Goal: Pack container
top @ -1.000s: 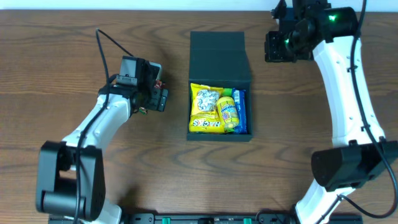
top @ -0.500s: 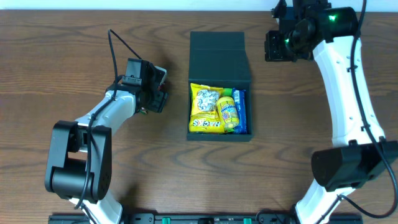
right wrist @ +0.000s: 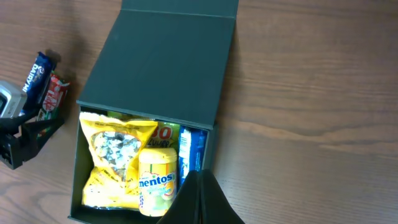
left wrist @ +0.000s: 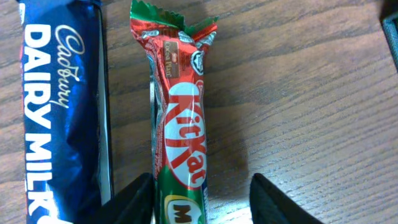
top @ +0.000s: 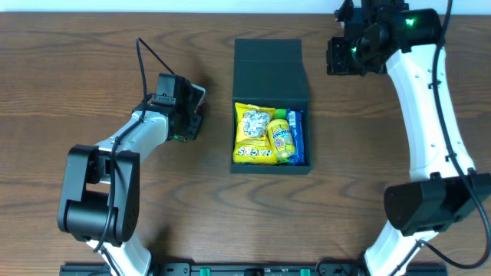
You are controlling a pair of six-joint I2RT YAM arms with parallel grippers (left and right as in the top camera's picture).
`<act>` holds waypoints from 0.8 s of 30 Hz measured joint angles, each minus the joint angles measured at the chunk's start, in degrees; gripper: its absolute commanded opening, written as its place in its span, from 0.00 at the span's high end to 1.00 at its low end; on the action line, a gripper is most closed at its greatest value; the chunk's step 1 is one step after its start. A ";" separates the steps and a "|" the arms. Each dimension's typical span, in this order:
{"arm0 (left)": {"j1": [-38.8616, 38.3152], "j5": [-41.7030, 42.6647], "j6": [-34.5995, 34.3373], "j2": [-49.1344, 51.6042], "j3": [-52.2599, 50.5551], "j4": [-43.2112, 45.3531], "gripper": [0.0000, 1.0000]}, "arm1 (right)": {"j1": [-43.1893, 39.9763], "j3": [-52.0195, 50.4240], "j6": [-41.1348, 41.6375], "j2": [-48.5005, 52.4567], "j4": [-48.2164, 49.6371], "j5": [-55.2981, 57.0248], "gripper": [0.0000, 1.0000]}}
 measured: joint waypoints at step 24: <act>0.00 0.04 -6.69 0.02 0.61 -2.93 0.94 | -0.31 0.00 0.00 0.00 -0.33 1.99 0.99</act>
